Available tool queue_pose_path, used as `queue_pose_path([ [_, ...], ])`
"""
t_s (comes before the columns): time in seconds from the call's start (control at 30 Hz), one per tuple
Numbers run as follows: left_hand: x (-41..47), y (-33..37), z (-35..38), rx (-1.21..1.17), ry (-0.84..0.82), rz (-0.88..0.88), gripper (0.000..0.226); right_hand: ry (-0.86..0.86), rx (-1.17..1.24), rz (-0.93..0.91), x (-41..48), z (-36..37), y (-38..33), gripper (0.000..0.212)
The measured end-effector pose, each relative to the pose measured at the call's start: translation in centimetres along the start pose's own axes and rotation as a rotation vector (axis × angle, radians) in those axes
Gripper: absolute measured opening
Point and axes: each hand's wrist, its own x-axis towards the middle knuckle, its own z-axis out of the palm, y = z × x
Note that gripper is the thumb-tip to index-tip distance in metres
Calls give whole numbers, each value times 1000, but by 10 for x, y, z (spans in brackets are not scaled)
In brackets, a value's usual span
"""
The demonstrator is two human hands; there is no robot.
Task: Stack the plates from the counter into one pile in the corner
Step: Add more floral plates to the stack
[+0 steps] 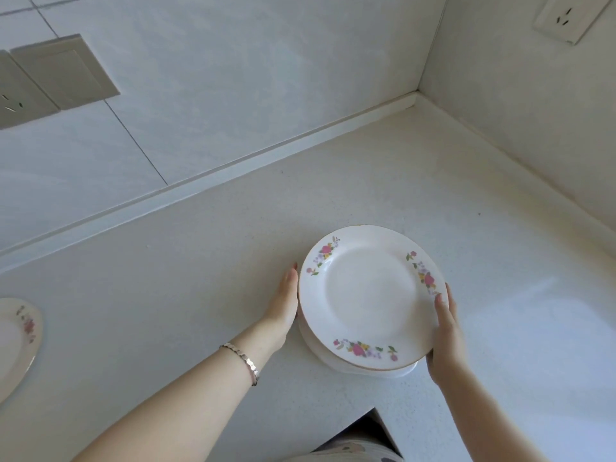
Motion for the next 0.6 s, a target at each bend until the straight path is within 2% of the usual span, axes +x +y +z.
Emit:
queue_pose_path([
  [0.03,-2,-4,3,-73,-27,-48,55,-8,11,-6,0,0,2,58],
  [0.1,-8,-8,12,-192,-41,-88,61,-1,11,-32,0,1,4,50],
  [0.23,-12,-6,25,-323,1,-130,54,2,-33,-43,4,0,6,46],
  [0.37,-8,-8,19,-171,30,-156,66,-27,-172,-32,0,-1,-4,46],
  [0.43,-7,-8,13,-81,46,-159,65,65,-379,-88,-2,0,-10,48],
  [0.5,-6,-10,5,-4,35,-108,60,177,-693,-221,-8,8,-18,52],
  [0.53,-7,-11,-1,14,56,-86,55,185,-865,-343,-12,15,-22,51],
  [0.6,-12,-16,-19,35,110,-50,38,84,-1095,-611,-19,35,-26,40],
])
